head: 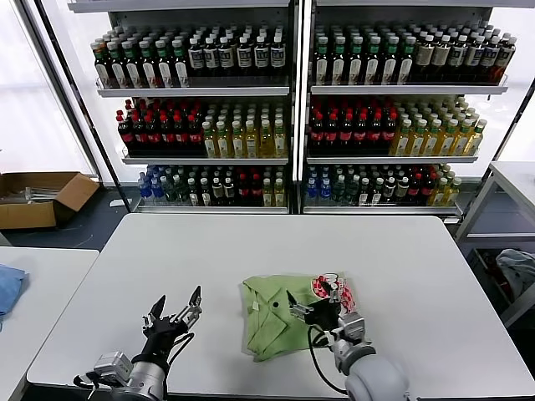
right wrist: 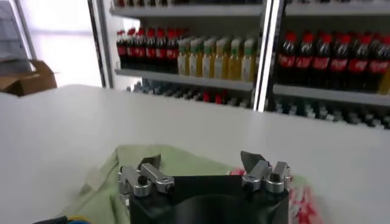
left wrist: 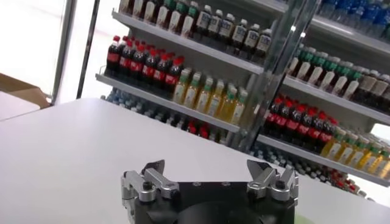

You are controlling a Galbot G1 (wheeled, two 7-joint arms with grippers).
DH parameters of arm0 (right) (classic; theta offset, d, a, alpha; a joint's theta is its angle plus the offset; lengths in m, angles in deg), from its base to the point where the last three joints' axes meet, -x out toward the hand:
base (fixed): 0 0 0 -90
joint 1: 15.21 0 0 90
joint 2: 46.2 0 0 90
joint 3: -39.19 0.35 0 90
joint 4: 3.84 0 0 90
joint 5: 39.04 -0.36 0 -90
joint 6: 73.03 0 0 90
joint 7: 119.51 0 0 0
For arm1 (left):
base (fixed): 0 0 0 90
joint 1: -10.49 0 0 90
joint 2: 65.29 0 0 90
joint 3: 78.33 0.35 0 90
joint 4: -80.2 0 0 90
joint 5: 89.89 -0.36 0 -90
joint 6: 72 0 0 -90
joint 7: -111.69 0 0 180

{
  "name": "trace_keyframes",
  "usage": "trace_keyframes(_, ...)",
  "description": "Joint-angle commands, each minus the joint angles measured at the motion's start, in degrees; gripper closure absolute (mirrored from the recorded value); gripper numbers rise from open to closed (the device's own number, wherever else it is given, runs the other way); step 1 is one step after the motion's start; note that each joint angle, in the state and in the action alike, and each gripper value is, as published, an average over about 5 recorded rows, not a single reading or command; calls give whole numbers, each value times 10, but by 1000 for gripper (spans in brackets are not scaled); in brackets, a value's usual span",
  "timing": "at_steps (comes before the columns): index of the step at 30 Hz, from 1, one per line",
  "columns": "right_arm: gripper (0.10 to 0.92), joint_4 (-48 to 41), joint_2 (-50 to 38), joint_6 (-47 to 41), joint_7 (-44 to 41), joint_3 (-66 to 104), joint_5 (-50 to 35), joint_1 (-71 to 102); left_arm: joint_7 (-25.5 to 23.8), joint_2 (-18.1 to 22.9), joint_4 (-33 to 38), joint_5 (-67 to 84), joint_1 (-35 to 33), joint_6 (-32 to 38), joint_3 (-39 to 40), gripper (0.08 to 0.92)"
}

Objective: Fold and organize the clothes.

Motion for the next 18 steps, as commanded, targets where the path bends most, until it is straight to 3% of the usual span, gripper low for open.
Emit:
trace_keyframes(1,203,117,-45,93,-40,228,-38,90,-73,-10,-12,-34,0,48,-19,177)
trace_keyframes(9,203,109,-34,134,-94,387,-139,140,-228,-20,-28,-57,-1,147,-63,177)
trace_keyframes(18,203,45,-18,161,-125,437,-182,180,-270,-12,-14,-55,3,173,-107,177)
